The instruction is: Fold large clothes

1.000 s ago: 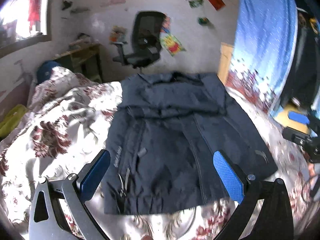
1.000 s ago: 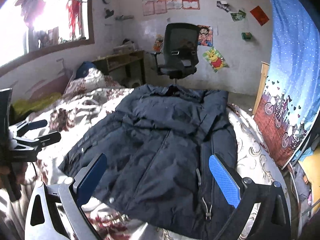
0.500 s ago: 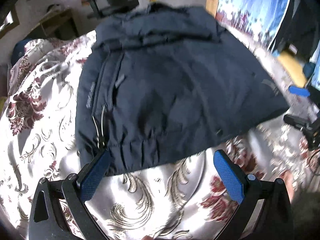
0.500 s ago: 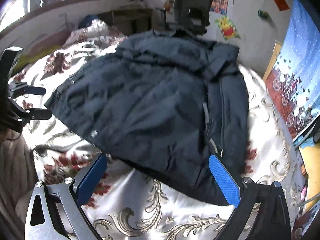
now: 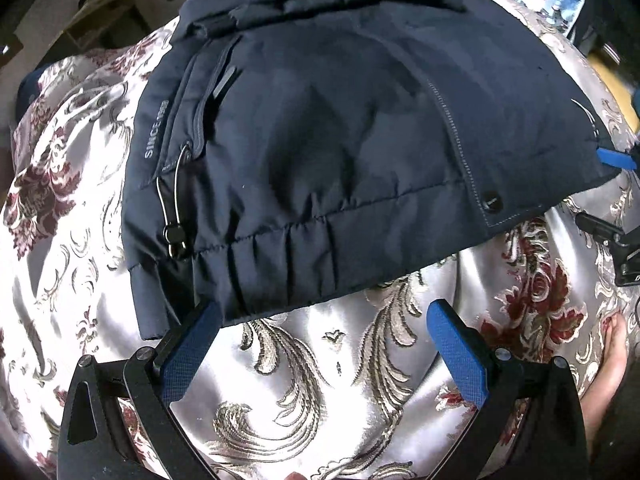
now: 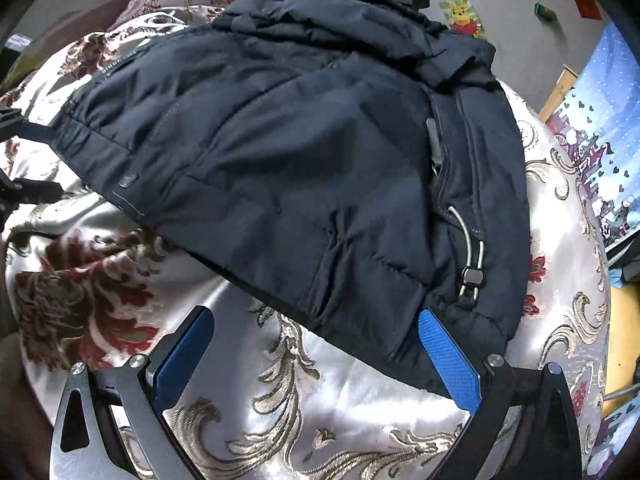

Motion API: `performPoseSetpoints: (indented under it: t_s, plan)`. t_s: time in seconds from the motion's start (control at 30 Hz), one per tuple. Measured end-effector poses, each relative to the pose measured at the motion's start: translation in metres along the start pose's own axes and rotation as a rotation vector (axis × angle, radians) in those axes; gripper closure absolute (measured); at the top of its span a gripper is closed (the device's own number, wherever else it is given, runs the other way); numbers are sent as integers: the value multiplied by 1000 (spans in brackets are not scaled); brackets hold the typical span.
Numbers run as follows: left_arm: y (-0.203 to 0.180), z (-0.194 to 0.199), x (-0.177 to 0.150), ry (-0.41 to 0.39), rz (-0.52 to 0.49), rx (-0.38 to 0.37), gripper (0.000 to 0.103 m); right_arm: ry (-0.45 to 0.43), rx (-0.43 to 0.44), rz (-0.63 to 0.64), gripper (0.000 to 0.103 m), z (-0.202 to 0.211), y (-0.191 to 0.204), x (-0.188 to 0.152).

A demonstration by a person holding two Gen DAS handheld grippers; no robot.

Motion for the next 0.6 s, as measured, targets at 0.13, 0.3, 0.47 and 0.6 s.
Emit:
performPoseSetpoints:
  t_s: [0.13, 0.3, 0.47, 0.6]
  plan:
    - [11, -6, 1, 18, 31, -11, 2, 16, -40, 34, 0, -9, 4, -3]
    - [21, -11, 3, 34, 58, -26, 2, 23, -70, 43, 0, -15, 5, -5]
    - [25, -12, 2, 39, 66, -30, 2, 20, -114, 58, 0, -20, 8, -4]
    - [30, -14, 3, 38, 56, -24, 2, 6, -182, 70, 0, -25, 9, -2]
Point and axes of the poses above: each gripper's, at about its wrist camera, not at the fingertips, and z roughly against the way its jaws point, y to its left, x to its top, the point moved 4 cm from there along -z, roughly the way its jaws point, and after that the axes turned 4 degrees about x, right-handed, at the moved point
